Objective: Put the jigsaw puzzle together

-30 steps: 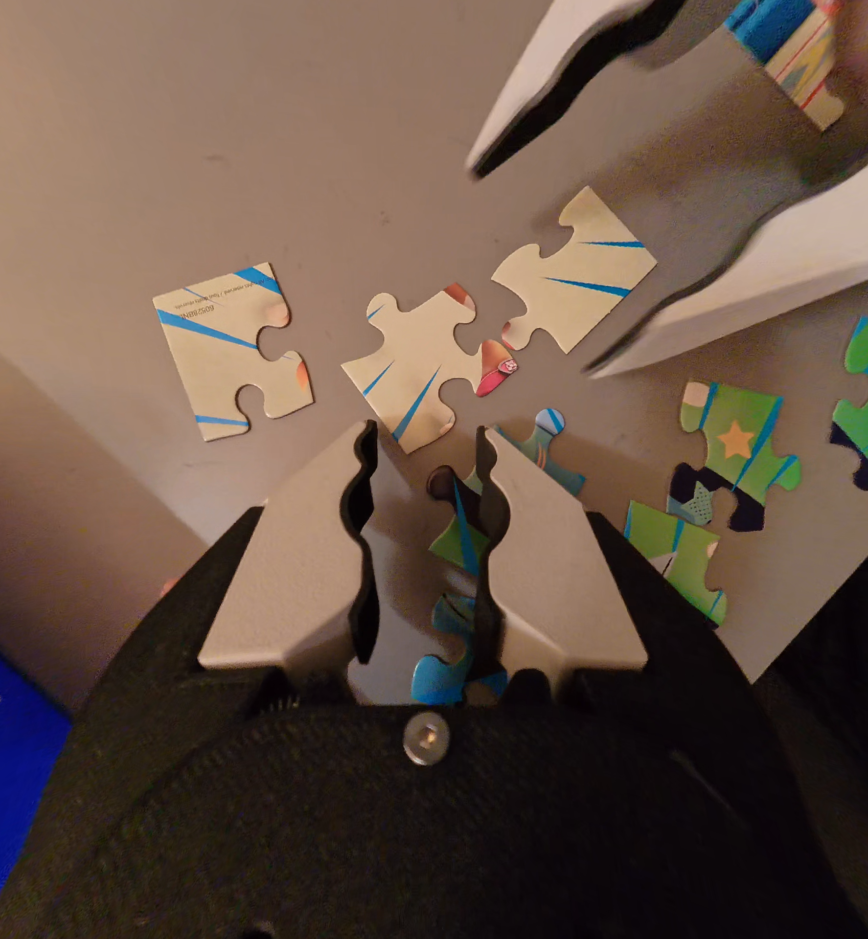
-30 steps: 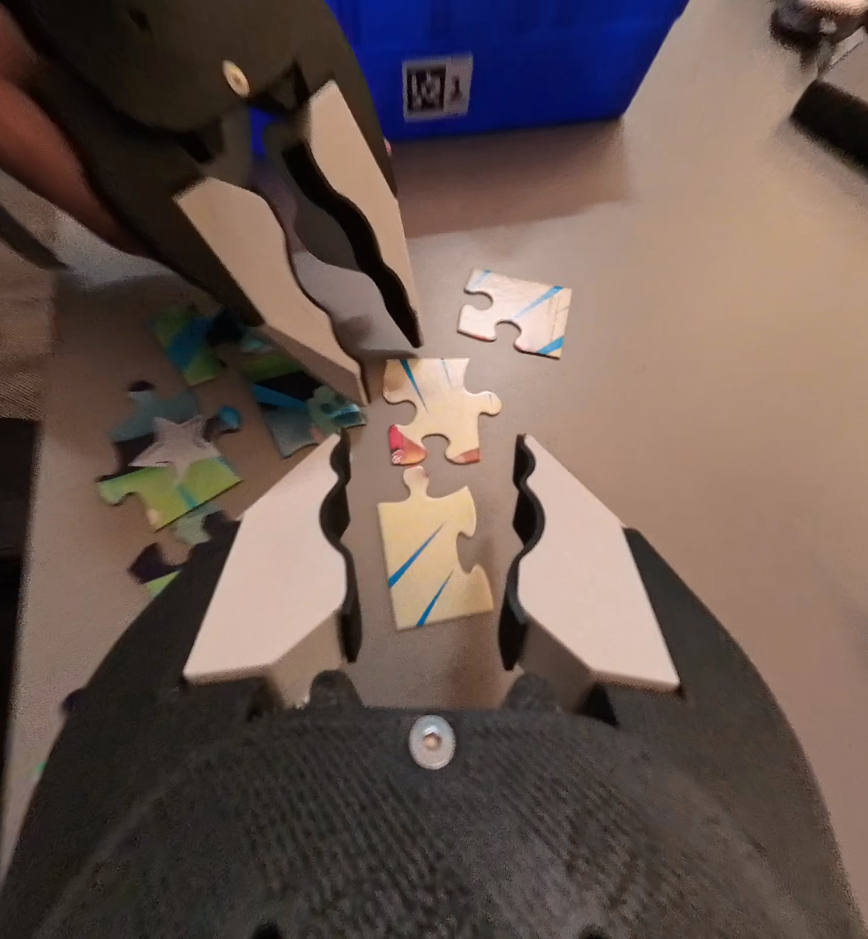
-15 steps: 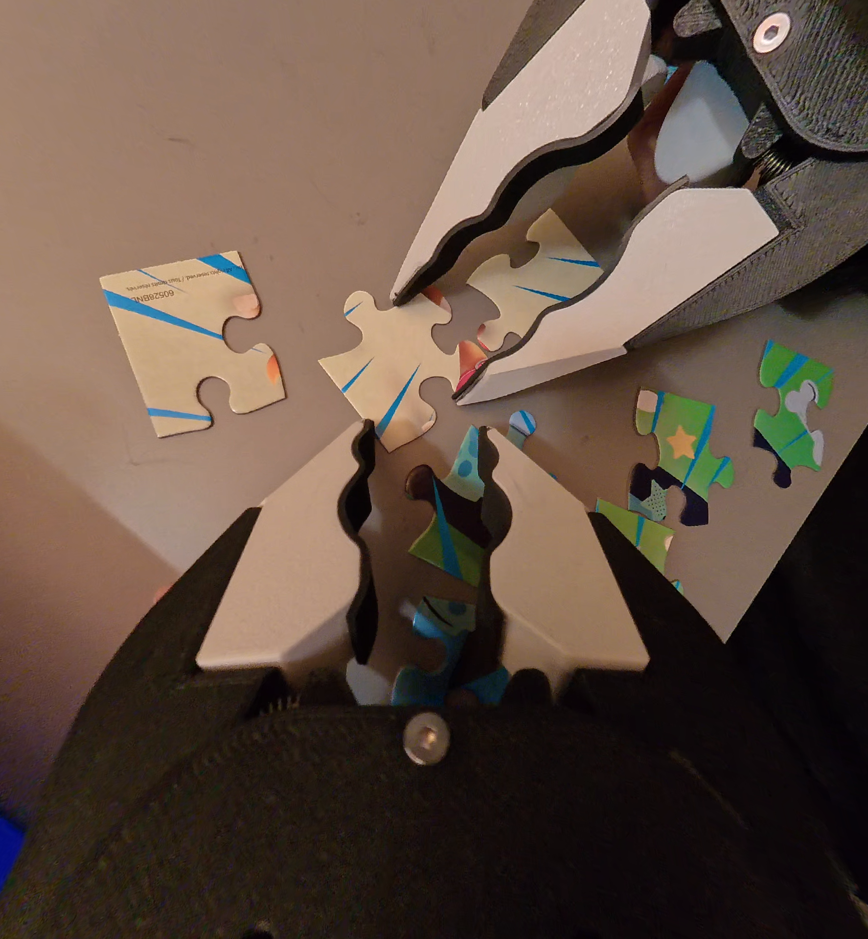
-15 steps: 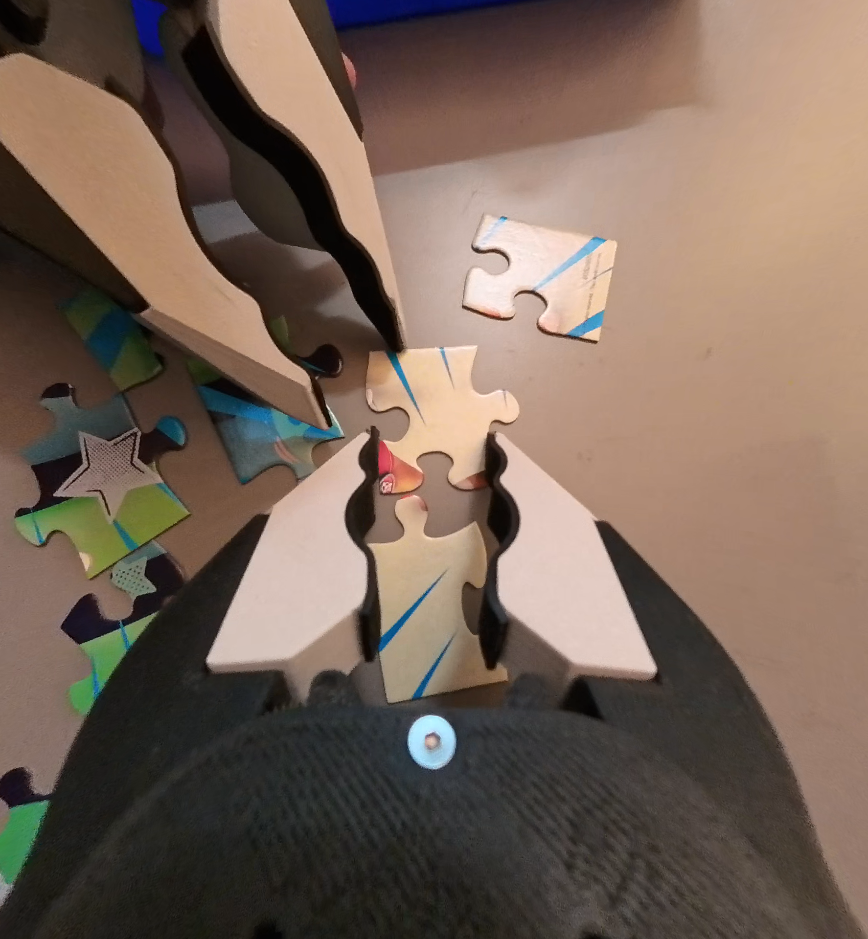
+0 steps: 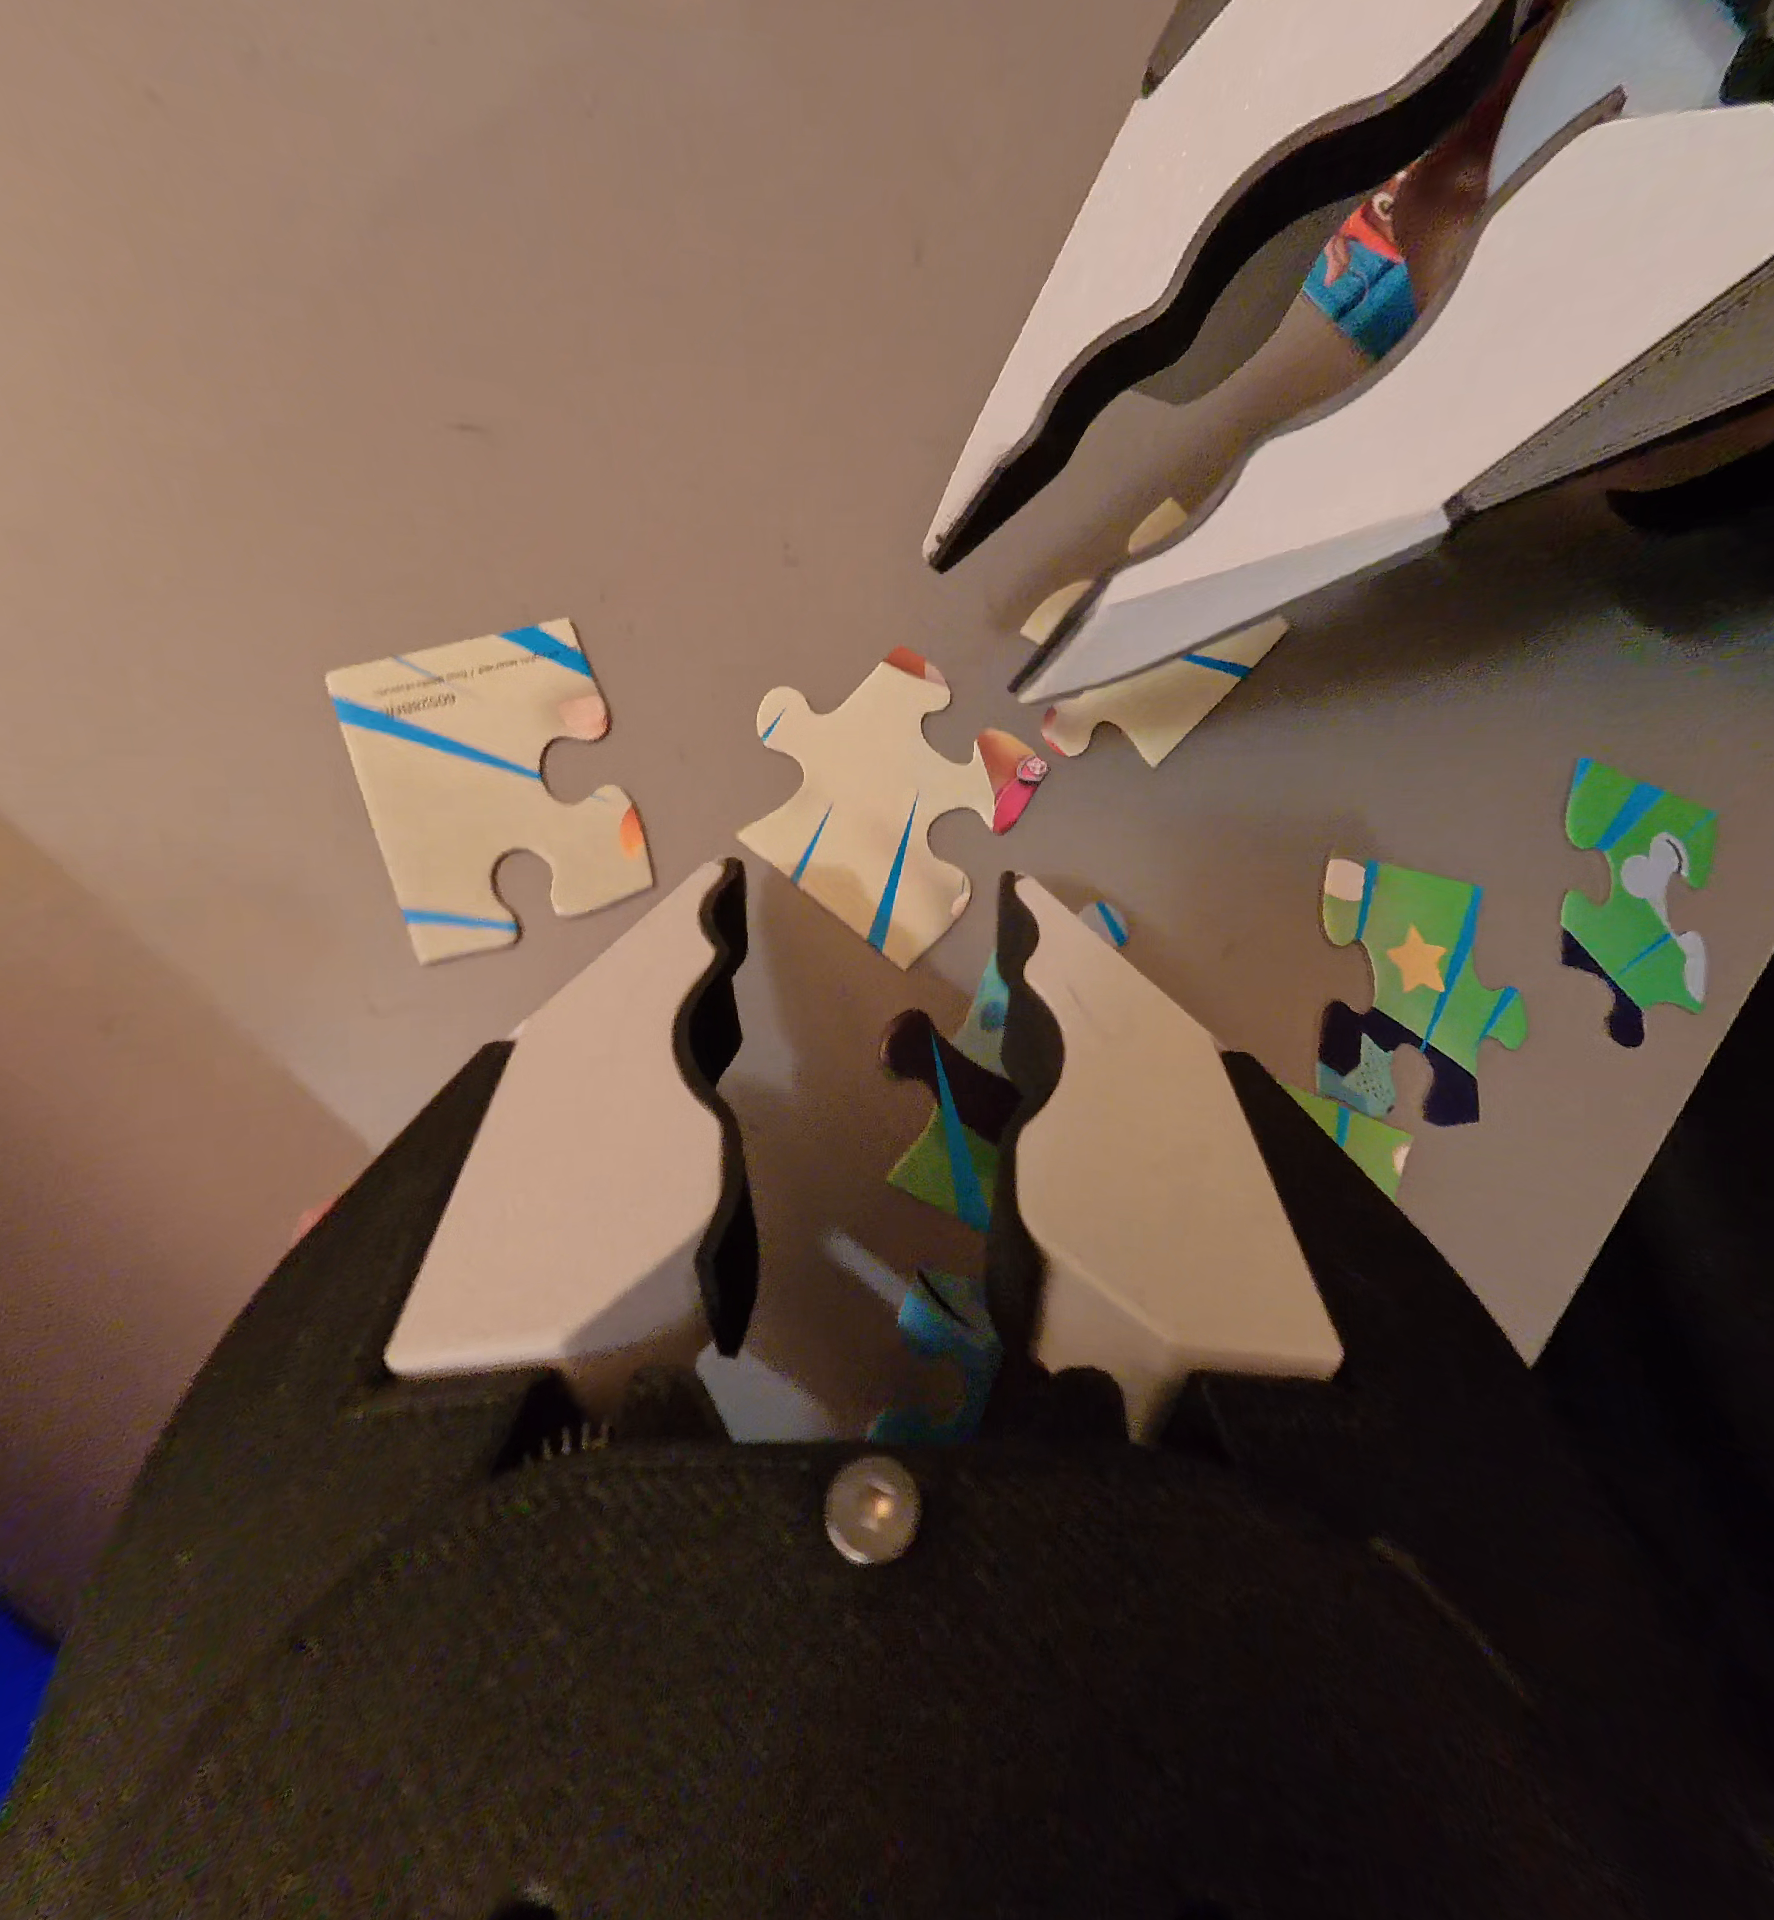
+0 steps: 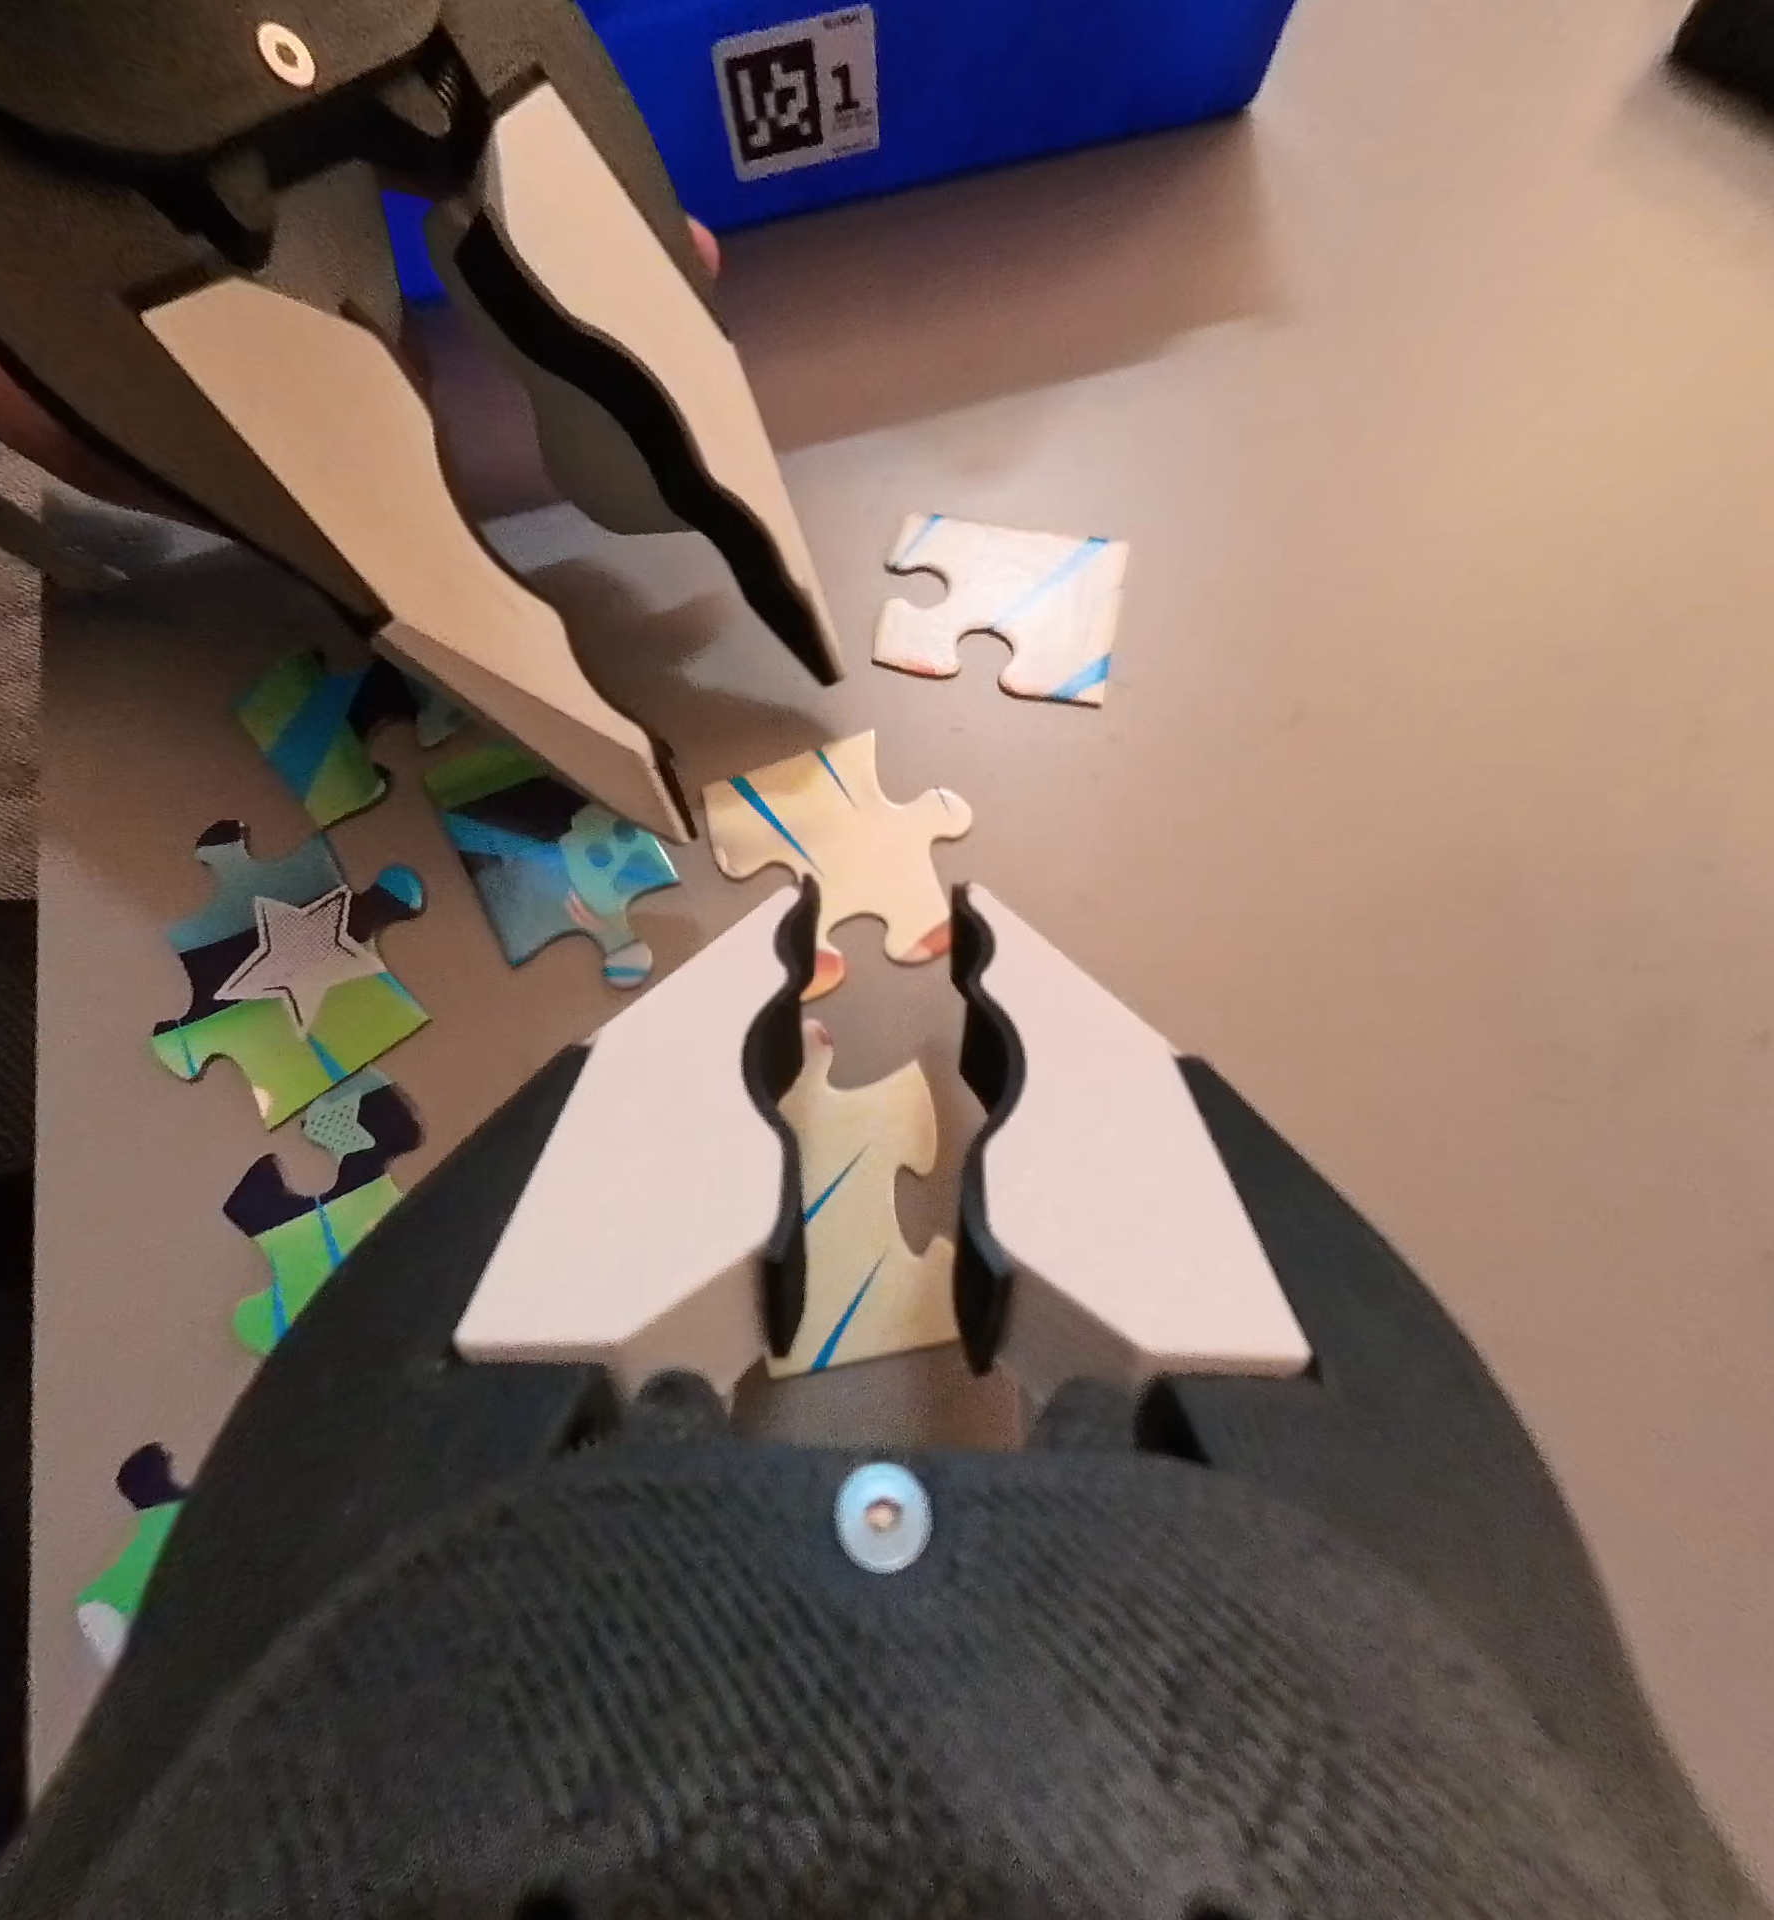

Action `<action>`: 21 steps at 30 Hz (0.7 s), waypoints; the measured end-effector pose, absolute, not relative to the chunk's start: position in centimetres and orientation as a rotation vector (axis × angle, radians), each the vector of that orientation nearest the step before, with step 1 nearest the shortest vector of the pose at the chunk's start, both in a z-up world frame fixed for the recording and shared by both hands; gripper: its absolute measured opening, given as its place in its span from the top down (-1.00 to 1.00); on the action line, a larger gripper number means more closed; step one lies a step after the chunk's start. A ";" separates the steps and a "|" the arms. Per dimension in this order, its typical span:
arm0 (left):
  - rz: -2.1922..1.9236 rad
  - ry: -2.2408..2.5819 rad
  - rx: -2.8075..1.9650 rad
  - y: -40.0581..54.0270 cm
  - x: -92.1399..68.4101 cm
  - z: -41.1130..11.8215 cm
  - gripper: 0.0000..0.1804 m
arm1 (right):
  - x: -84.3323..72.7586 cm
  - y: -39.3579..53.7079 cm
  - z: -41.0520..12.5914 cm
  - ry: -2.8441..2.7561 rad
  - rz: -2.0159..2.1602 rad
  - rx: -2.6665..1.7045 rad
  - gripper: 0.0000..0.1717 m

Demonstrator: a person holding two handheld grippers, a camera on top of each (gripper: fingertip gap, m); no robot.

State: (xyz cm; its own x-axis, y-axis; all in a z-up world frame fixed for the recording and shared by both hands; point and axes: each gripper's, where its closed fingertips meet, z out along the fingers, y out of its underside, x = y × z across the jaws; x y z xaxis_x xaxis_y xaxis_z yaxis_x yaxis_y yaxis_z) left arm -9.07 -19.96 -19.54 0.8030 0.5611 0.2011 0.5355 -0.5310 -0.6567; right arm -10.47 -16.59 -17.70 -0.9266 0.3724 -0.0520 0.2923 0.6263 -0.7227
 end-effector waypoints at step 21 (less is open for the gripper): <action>0.218 -0.609 -2.447 -18.1 -9.7 -21.1 0.71 | -9.5 -12.9 -16.9 -2.628 1.275 -0.638 0.70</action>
State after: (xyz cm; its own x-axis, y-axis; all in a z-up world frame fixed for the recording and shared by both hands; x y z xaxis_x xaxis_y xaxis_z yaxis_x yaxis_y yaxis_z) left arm -9.74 -18.08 -21.11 0.8812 0.4725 -0.0137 0.3738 -0.7141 -0.5919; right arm -9.50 -12.86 -16.88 -0.8980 0.4374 -0.0481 0.3086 0.5480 -0.7775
